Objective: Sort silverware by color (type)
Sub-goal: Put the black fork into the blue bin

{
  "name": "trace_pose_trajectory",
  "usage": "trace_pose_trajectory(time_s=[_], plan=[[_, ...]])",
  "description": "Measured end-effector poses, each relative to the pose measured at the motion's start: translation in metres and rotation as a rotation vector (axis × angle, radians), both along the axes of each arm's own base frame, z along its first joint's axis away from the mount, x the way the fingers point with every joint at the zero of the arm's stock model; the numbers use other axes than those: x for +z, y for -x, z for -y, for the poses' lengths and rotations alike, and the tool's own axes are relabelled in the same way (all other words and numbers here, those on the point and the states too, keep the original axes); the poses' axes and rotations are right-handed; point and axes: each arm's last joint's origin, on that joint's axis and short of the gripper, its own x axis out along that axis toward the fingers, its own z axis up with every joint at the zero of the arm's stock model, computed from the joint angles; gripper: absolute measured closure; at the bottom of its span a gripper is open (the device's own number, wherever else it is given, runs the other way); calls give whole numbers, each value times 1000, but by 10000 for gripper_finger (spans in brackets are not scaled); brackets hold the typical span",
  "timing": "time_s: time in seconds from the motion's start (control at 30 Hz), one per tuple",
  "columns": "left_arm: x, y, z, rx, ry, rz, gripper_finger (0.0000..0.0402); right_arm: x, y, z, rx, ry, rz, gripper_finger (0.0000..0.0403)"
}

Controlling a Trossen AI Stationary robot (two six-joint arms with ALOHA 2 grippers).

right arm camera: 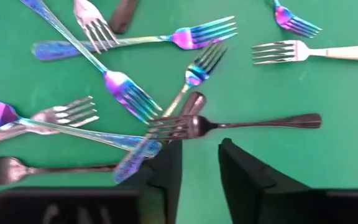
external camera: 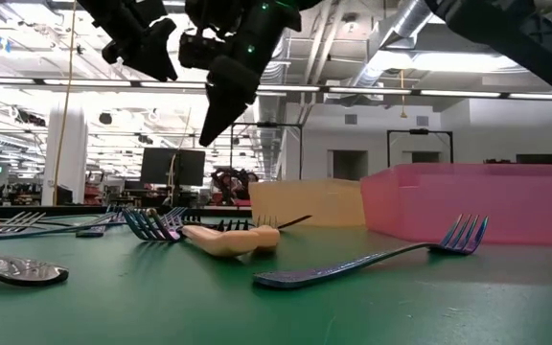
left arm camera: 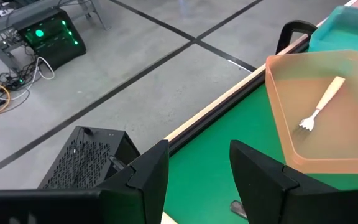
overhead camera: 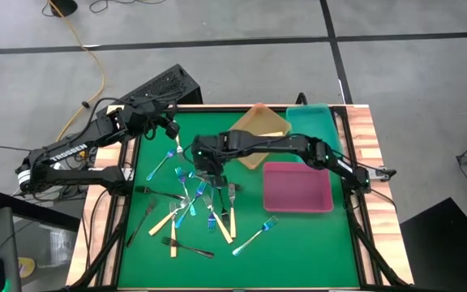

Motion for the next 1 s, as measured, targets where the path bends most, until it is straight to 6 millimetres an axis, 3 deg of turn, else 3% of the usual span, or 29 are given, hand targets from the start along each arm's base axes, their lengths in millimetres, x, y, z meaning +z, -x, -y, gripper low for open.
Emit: trace_pose_trajectory(time_s=[0.1, 0.2, 0.43, 1.0], plan=[[0, 0, 0, 0, 1, 0, 246, -9, 1, -1, -26, -20, -31, 239], [0, 0, 0, -1, 3, -2, 246, -32, 6, 2, -62, -40, -114, 218], [0, 0, 0, -10, 7, 3, 246, -72, 17, 4, -83, -131, -231, 213], [0, 0, 0, -6, 11, 11, 246, -104, 22, 0, -138, -207, -222, 223]])
